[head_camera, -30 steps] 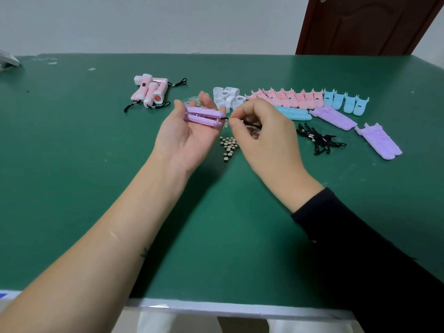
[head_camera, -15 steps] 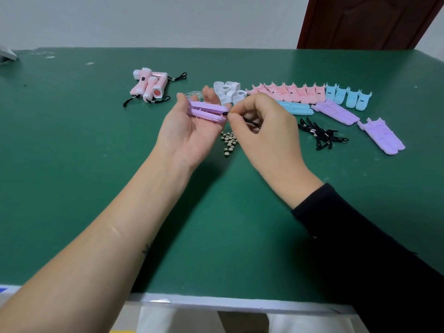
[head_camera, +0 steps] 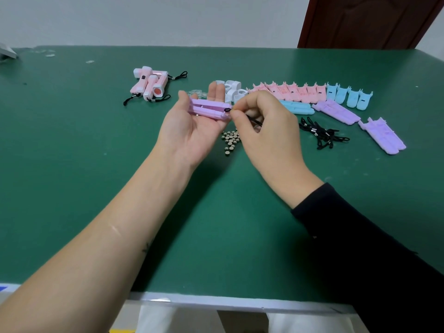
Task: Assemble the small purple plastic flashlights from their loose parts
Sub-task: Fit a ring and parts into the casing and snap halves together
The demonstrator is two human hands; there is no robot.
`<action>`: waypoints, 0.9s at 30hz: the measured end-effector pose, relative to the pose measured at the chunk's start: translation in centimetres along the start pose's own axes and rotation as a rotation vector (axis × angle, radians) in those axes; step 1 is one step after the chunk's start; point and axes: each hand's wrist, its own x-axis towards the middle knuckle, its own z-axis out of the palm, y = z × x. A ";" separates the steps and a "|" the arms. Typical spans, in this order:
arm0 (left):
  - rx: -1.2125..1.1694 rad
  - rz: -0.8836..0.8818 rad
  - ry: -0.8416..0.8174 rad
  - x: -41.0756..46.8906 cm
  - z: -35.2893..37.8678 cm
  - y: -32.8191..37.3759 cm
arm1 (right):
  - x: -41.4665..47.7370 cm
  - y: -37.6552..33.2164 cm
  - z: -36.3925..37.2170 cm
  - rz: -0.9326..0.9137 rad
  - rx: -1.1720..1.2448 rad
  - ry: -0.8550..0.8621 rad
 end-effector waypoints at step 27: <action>-0.078 -0.012 -0.026 0.8 -0.4 0.4 | -0.3 0.3 0.3 -0.040 -0.009 -0.111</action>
